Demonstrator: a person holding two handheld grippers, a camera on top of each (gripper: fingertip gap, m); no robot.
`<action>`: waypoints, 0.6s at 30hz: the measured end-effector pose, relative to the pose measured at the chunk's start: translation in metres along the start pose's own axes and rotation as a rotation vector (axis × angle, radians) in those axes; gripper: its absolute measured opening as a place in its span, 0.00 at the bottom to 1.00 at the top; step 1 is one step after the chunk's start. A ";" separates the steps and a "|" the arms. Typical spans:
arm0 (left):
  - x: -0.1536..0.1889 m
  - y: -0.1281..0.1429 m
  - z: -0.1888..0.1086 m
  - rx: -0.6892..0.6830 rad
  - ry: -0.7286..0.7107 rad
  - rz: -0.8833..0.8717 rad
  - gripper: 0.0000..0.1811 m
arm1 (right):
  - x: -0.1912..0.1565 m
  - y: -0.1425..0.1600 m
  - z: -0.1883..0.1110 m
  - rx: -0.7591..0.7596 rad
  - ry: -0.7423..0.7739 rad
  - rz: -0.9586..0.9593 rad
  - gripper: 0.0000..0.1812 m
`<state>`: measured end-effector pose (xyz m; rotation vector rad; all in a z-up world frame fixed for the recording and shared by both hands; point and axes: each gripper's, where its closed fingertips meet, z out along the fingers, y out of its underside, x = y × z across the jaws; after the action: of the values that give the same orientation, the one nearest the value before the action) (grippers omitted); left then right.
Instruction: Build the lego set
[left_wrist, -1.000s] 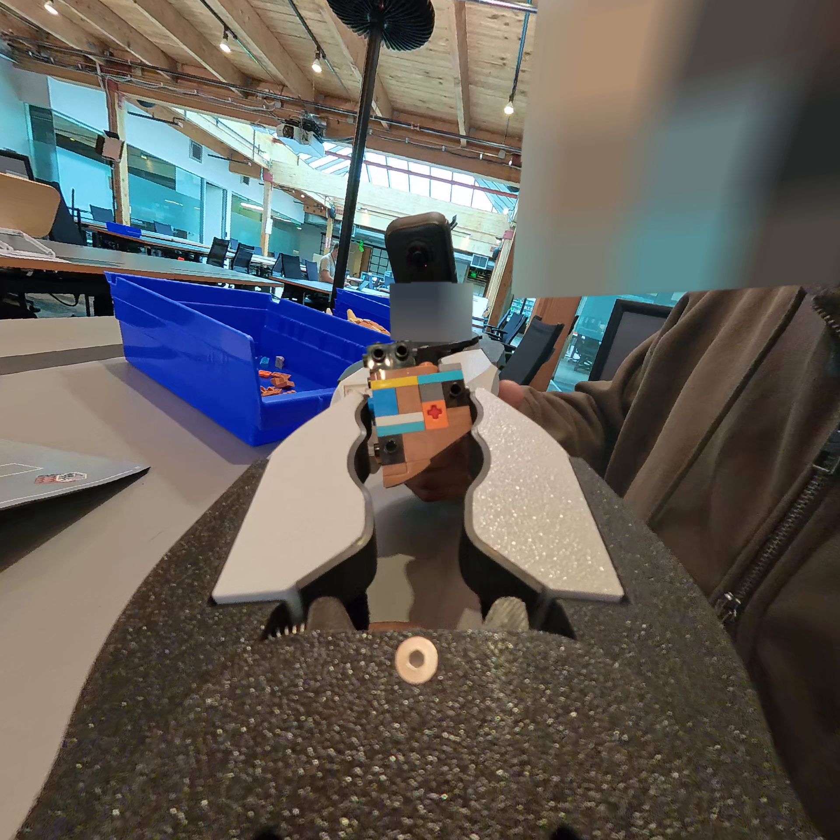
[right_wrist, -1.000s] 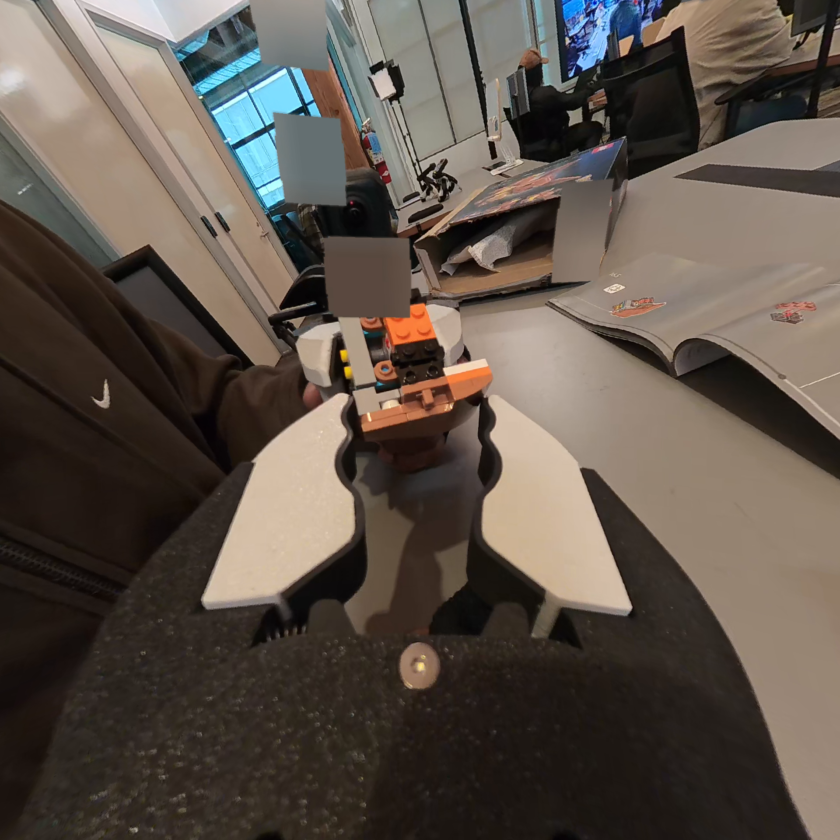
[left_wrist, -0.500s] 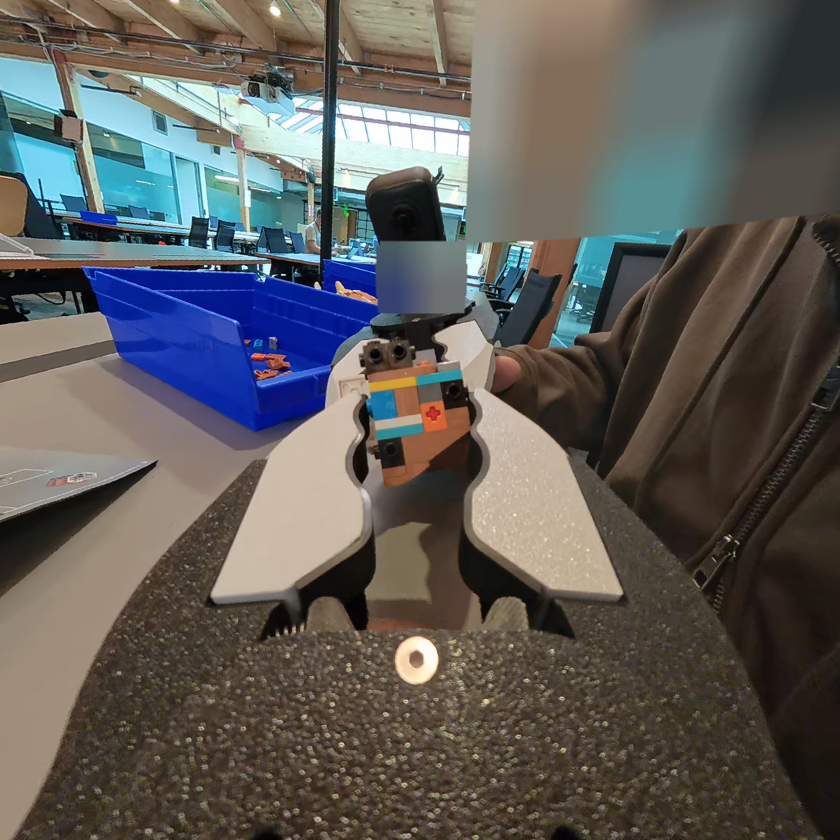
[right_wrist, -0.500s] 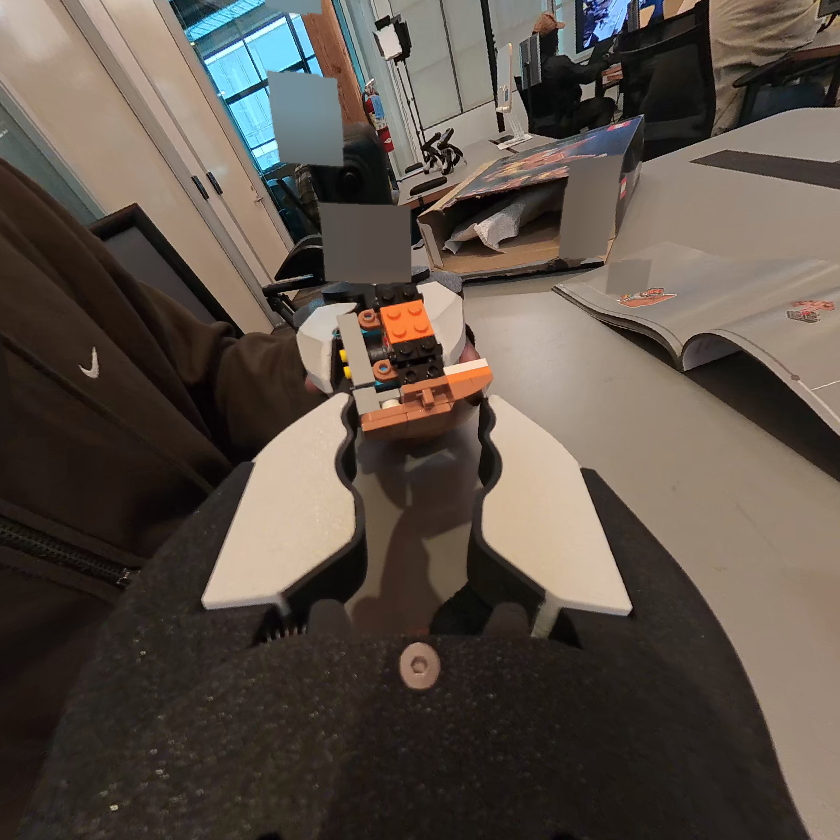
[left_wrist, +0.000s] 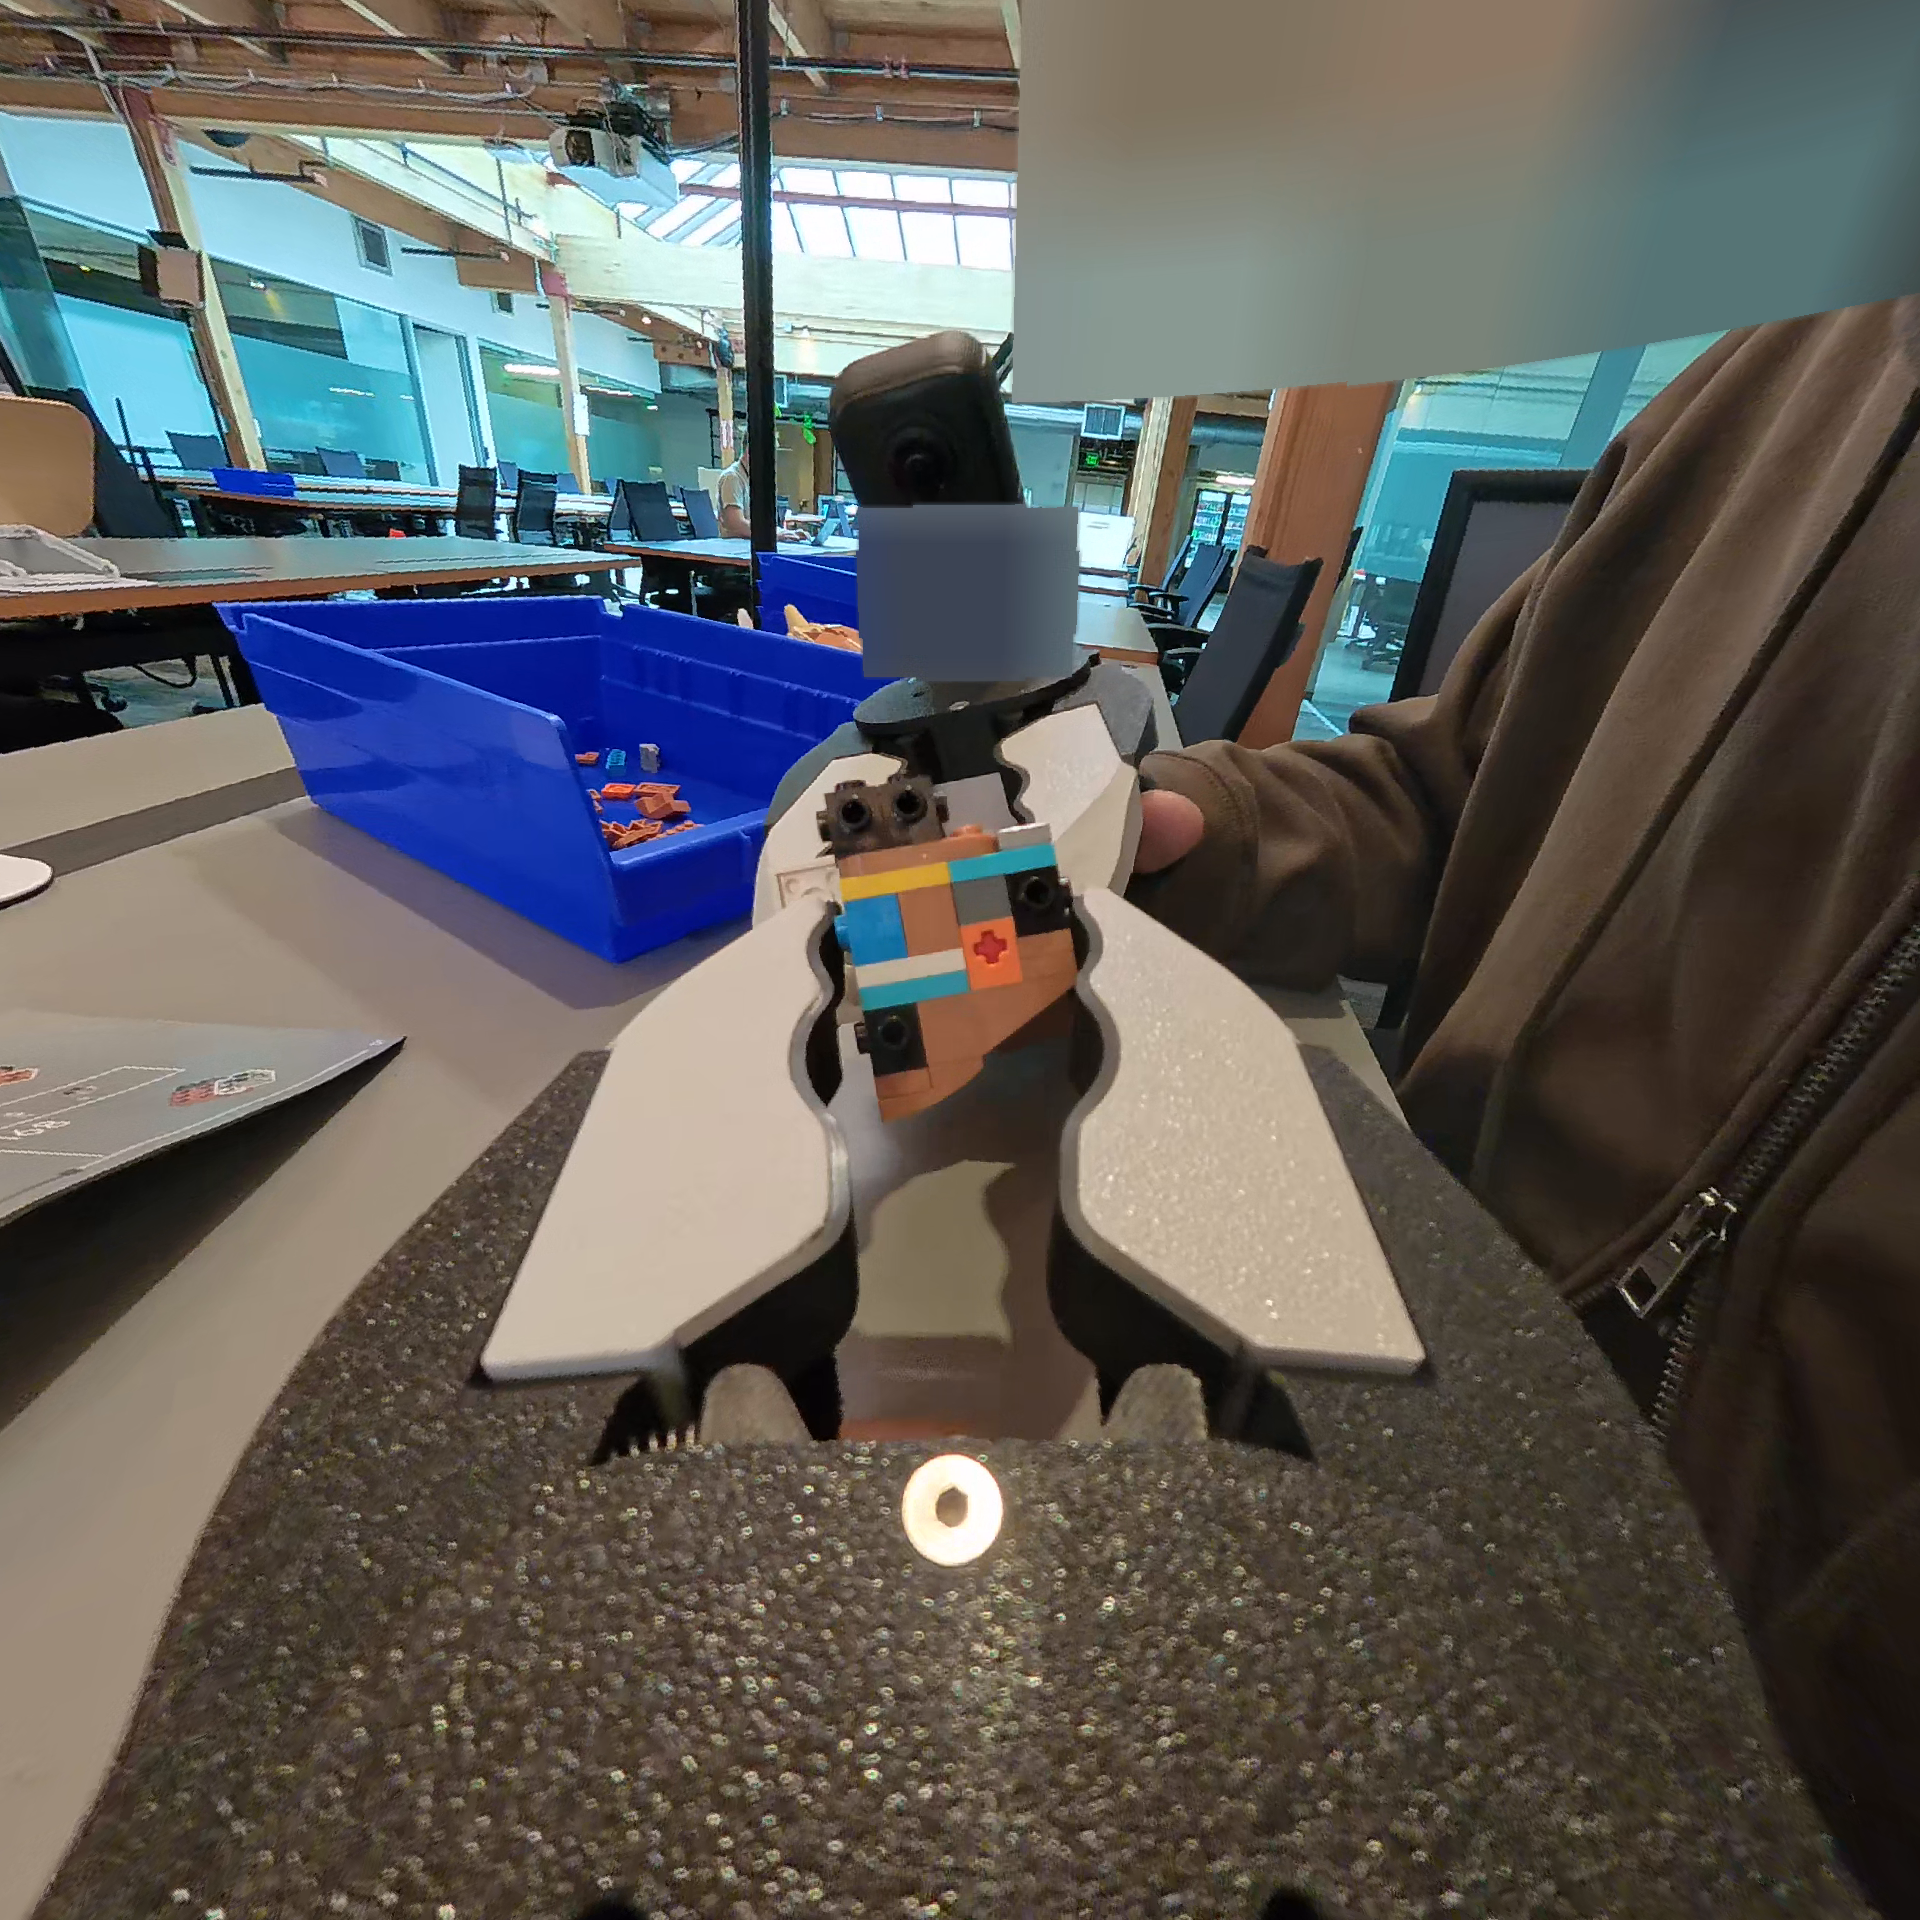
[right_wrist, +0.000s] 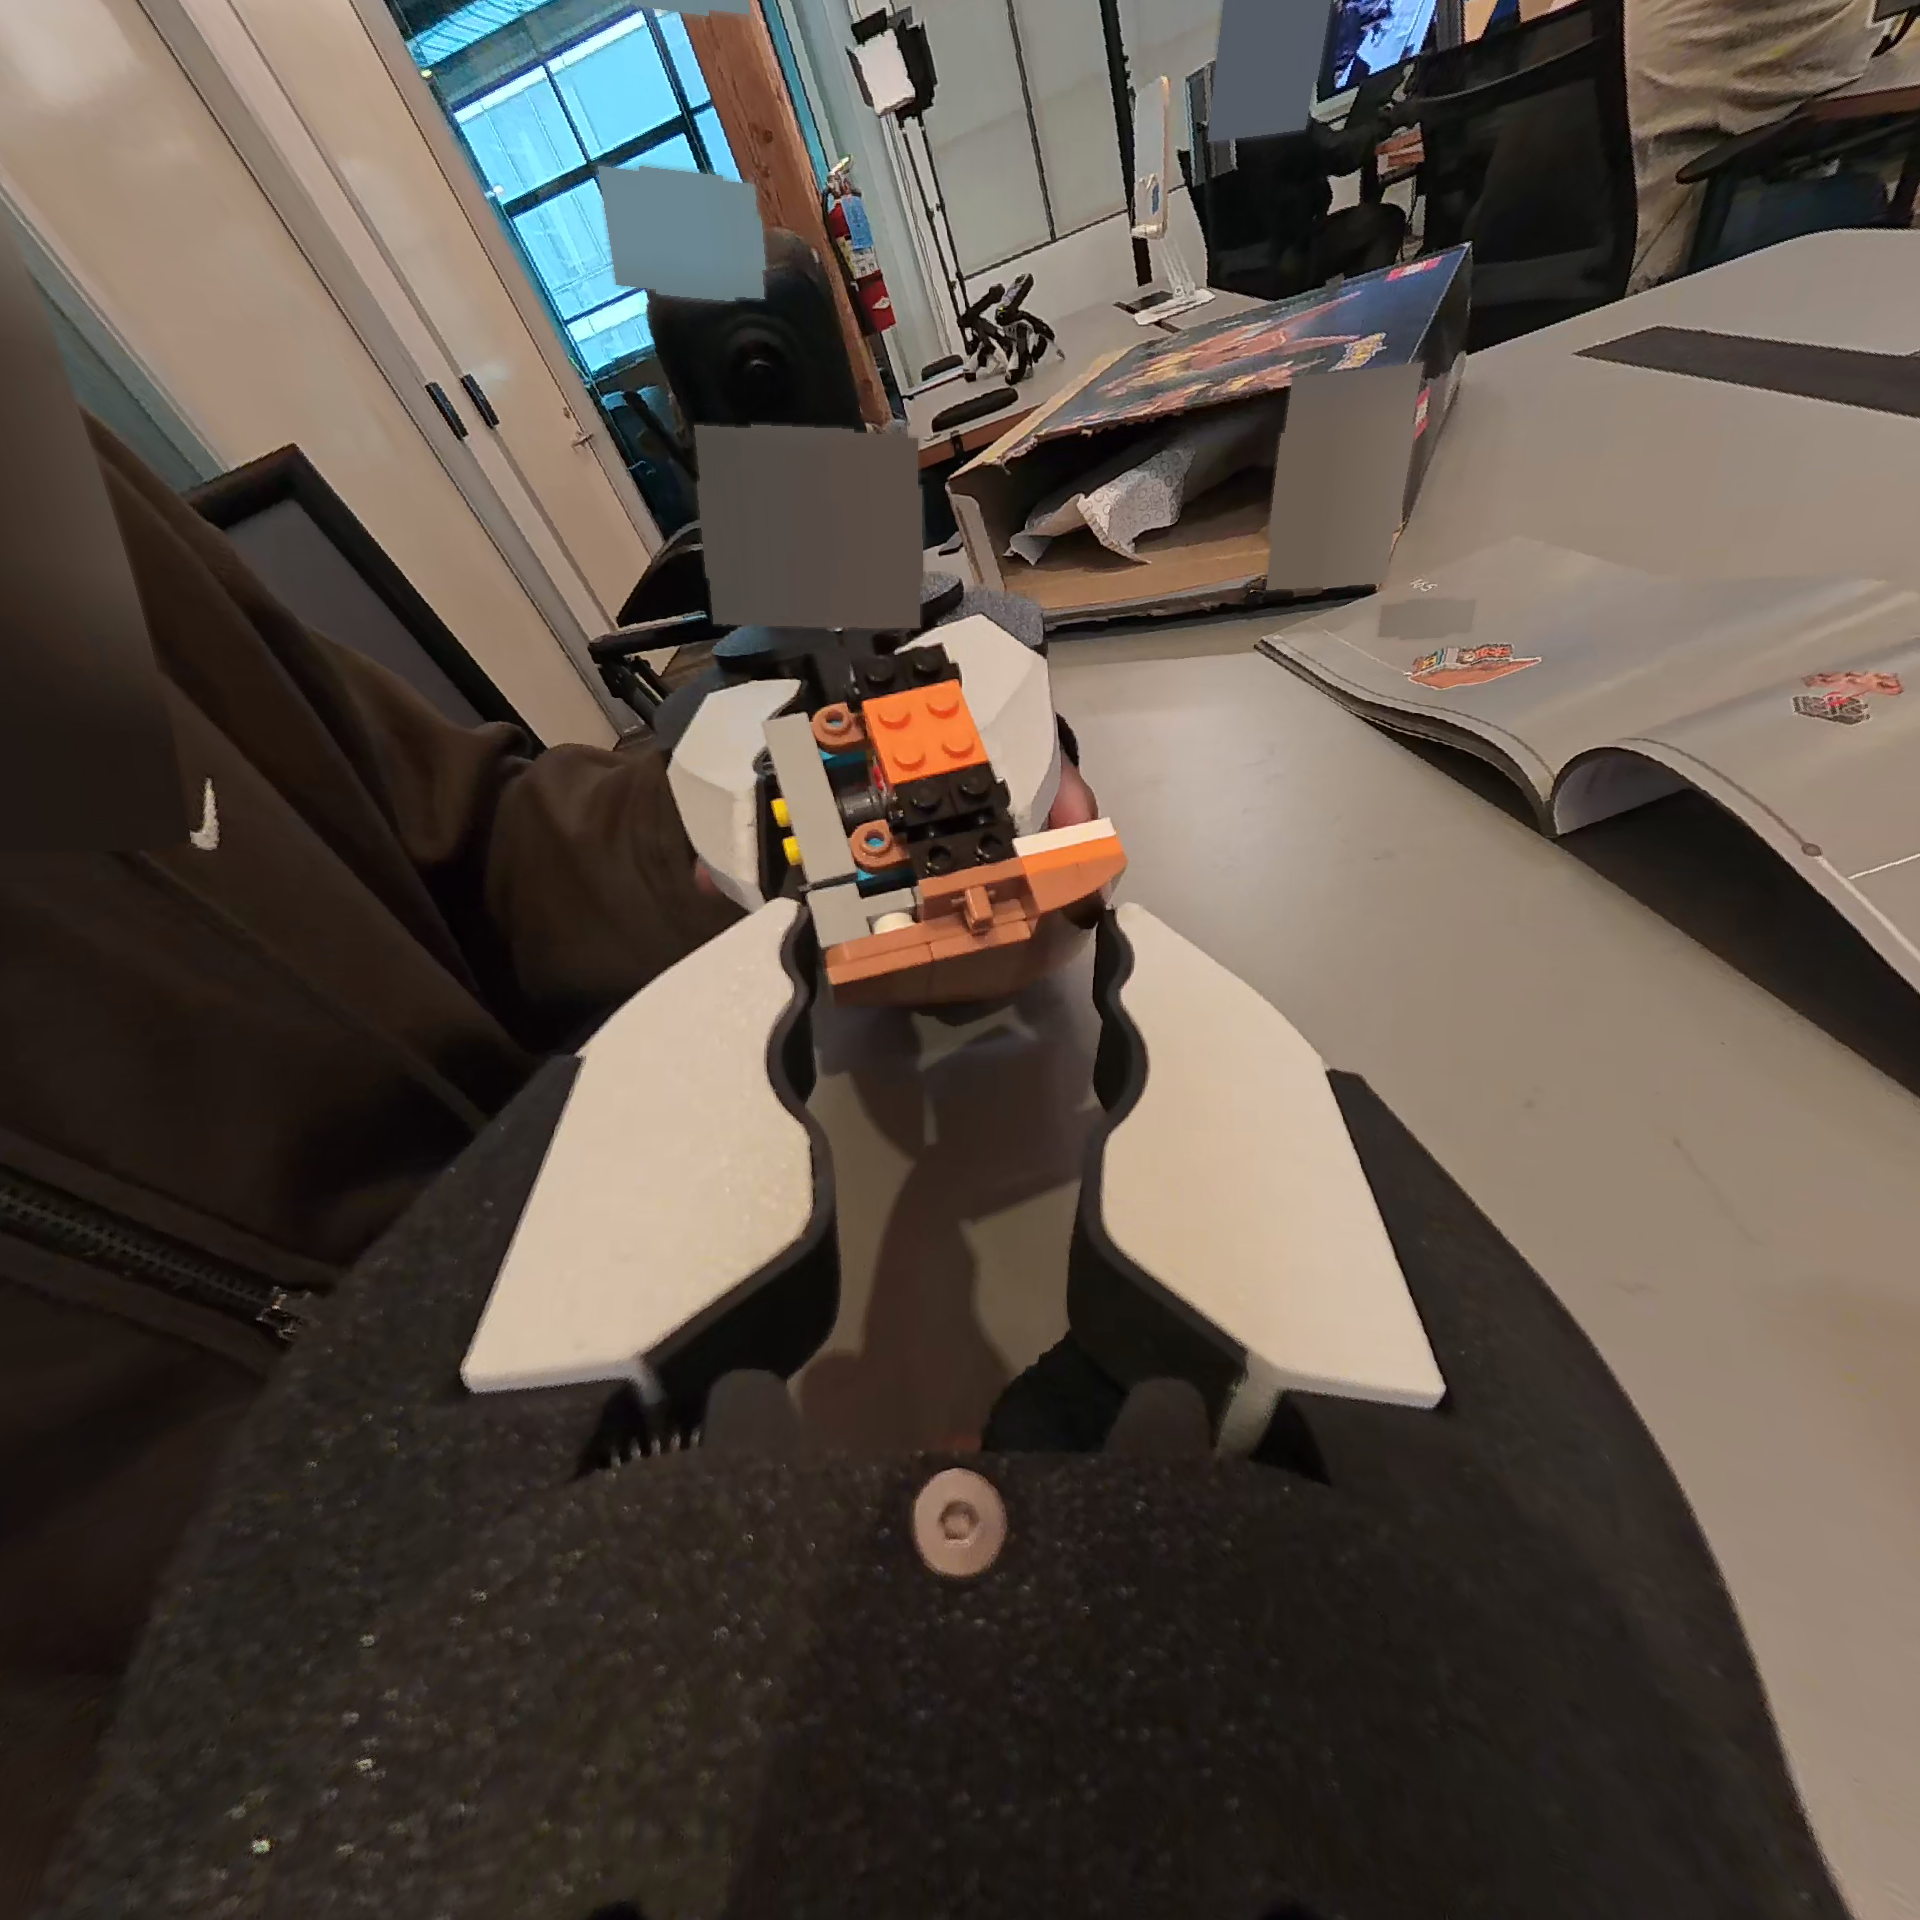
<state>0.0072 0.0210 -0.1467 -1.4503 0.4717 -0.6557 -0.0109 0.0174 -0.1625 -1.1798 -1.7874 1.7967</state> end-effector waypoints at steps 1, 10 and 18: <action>0.000 0.000 0.000 0.002 0.003 -0.002 0.23 | 0.000 0.000 0.000 0.001 -0.002 -0.002 0.28; 0.004 -0.002 -0.001 0.019 0.016 0.004 0.23 | -0.004 -0.001 0.000 0.006 -0.016 -0.011 0.28; 0.006 -0.002 0.000 0.024 0.026 0.011 0.23 | -0.006 -0.002 0.000 0.006 -0.016 -0.025 0.28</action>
<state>0.0110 0.0170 -0.1437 -1.4172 0.4896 -0.6703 -0.0080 0.0135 -0.1584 -1.1383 -1.7973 1.8009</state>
